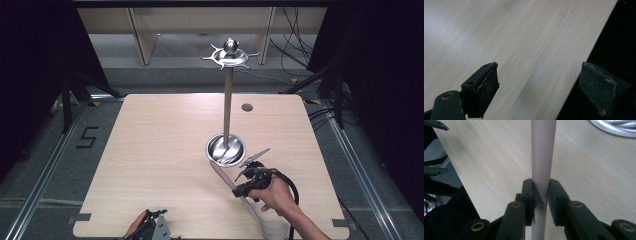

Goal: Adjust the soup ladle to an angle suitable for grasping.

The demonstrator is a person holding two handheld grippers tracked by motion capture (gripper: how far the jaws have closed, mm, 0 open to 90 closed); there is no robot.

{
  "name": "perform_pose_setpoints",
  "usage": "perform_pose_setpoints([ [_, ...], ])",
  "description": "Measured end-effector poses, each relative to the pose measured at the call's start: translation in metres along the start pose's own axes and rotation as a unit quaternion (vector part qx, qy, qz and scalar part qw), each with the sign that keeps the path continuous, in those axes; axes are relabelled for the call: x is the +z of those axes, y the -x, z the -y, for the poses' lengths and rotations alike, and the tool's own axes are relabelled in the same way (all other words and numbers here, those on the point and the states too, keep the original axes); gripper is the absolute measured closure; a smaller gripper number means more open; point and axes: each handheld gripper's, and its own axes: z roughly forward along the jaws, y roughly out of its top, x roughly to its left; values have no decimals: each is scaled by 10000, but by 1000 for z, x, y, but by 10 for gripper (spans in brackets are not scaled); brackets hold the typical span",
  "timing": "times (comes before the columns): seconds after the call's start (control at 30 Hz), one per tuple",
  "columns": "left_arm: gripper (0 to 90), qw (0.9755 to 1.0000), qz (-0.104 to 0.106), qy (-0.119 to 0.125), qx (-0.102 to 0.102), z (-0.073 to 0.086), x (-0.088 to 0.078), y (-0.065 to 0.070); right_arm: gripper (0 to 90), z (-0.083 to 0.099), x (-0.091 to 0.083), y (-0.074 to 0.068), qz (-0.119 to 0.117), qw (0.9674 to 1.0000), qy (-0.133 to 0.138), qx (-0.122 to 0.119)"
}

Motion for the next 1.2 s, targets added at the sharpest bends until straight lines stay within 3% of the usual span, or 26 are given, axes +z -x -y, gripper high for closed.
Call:
perform_pose_setpoints([
  [0.17,149,10000,3,5,-2,0,0,0,765,2,-7,-2,-6,9997,164,-175],
  [0.2,149,10000,-2,5,-2,0,0,0,765,3,-11,-2,-125,9991,258,-315],
  [0.3,149,10000,-1,-5,4,0,0,0,765,6,-19,-4,-101,9991,342,-229],
  [0.37,149,10000,0,1,-6,0,0,0,765,9,-25,-5,-145,9980,563,-263],
  [0.4,149,10000,1,-1,-5,0,0,0,765,11,-28,-4,-51,9976,650,-236],
  [0.43,149,10000,6,2,-7,0,0,0,766,13,-31,-4,-131,9975,639,-258],
  [0.5,149,10000,6,-9,2,0,0,0,765,16,-34,0,-171,9950,870,-462],
  [0.57,149,10000,-8,-17,5,0,0,0,765,20,-40,0,-268,9949,937,-273],
  [0.6,149,10000,10,-13,1,0,1,0,765,22,-43,1,-184,9940,1033,-317],
  [0.67,149,10000,11,-26,6,0,0,0,765,27,-48,0,-238,9928,1151,-232],
  [0.7,149,10000,85,-10,-5,0,1,1,765,28,-50,2,-266,9921,1175,-337],
  [0.73,149,10000,96,-5,-9,0,1,1,765,30,-53,1,-228,9915,1250,-292],
  [0.8,149,10000,41,-14,3,0,1,1,765,33,-58,0,-369,9893,1356,-388],
  [0.93,149,10000,54,-21,16,0,1,1,765,36,-67,0,-420,9868,1480,-500],
  [1.03,149,10000,20,-9,-1,-1,1,1,765,38,-73,-3,-358,9871,1520,-342],
  [1.1,149,10000,47,-7,-15,0,1,1,765,39,-75,-3,-369,9856,1576,-486],
  [1.13,149,10000,60,-17,-1,0,1,1,765,41,-76,-2,-352,9815,1783,-600],
  [1.2,149,10000,0,-16,11,-1,1,1,766,43,-78,-1,-366,9791,1881,-686],
])
